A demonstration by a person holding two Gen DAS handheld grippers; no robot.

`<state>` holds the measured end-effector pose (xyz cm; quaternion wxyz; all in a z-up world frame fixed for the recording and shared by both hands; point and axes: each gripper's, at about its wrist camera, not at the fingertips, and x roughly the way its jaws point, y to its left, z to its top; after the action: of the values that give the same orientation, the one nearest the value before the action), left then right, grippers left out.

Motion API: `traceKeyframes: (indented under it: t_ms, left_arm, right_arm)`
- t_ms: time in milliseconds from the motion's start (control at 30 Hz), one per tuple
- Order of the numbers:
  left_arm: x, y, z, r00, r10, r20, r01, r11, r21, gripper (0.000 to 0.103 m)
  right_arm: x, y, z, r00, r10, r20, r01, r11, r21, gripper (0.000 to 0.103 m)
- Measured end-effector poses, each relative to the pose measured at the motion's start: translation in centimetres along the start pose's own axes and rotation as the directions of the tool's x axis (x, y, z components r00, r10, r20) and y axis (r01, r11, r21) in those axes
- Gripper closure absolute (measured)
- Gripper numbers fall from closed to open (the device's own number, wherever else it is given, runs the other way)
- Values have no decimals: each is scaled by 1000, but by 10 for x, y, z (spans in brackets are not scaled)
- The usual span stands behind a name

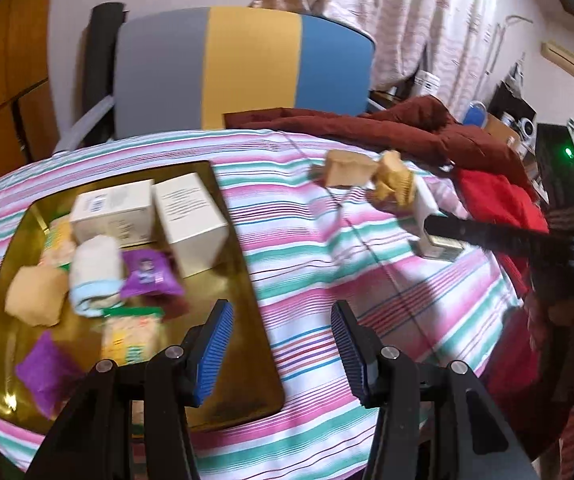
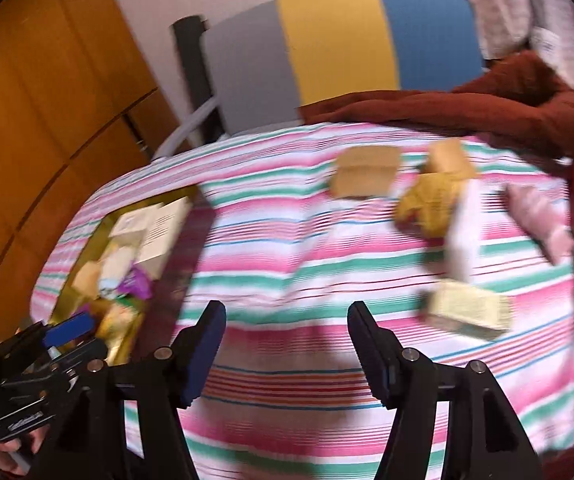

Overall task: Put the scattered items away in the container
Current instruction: 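Move both grippers back from the tray toward the pile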

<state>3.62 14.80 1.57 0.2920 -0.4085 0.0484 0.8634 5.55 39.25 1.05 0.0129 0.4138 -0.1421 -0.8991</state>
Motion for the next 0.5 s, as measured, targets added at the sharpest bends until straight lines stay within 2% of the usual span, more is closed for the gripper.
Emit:
traceKeyframes:
  t_ms: [167,267,500]
  left_arm:
    - [14,-20,5,999,-39,-22,40,999,13,51]
    - [25,-35,7,997,-58,-45,59,998,30,51]
    - [45,-61,8,991,-105,-85,109,993,50,51]
  right_arm:
    - [-13,-55,13,996,-92,4,92,994,67,38]
    - [-21,-86,24,986,-166,28,164,983,83,33]
    - [-9,-166,54,939,-343,23,339,935,102,22]
